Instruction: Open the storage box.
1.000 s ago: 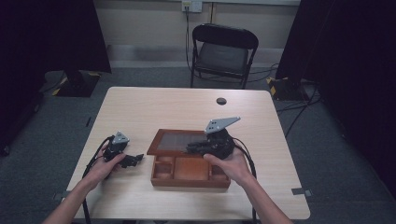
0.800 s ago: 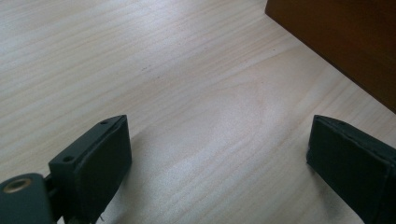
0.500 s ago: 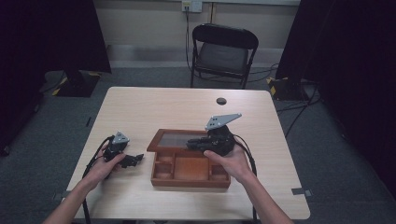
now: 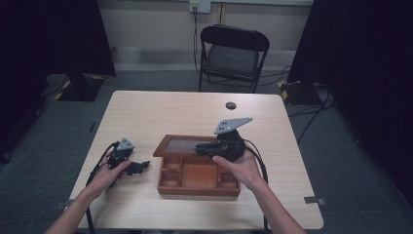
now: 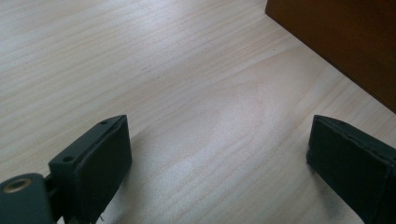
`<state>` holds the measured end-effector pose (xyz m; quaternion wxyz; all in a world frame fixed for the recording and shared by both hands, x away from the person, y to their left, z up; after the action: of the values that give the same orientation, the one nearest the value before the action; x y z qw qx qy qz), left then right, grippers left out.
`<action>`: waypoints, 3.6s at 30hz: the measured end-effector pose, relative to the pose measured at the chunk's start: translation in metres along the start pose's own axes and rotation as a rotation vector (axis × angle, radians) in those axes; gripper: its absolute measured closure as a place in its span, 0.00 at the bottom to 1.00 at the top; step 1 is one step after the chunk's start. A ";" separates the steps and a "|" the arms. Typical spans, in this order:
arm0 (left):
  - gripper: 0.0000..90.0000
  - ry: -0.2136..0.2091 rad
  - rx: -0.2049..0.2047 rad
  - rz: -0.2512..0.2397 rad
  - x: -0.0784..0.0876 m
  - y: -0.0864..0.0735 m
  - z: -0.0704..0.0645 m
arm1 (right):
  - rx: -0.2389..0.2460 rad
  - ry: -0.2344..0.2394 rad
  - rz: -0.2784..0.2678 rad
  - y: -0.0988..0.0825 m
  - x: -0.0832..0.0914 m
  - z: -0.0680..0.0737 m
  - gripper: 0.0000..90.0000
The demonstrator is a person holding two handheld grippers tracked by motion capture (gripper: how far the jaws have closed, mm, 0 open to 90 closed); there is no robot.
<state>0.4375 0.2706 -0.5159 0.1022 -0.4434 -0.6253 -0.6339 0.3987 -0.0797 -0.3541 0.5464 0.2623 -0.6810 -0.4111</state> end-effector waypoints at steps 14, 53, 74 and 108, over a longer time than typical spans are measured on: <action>0.07 -0.001 0.001 0.001 0.000 0.000 0.000 | -0.008 -0.008 -0.011 0.005 0.002 -0.005 0.91; 0.07 -0.001 0.001 0.001 0.000 0.000 0.000 | -0.010 -0.010 -0.035 0.017 0.003 -0.019 0.93; 0.07 -0.001 0.004 0.001 0.000 0.000 0.000 | 0.002 -0.017 -0.045 0.024 0.005 -0.027 0.95; 0.07 -0.001 0.005 0.002 0.001 -0.001 -0.001 | 0.011 -0.049 -0.058 0.028 0.006 -0.031 0.94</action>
<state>0.4353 0.2705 -0.5159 0.1038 -0.4442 -0.6265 -0.6320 0.4299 -0.0785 -0.3255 0.5160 0.2746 -0.6886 -0.4291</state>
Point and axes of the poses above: each handheld gripper's, and its own axes: x roughly backward along the jaws, y roughly out of its top, z roughly to its left, the point moved 2 cm from there along -x, roughly forward along the jaws, and after that the axes turned 15 degrees about x, right-handed, at the moved point
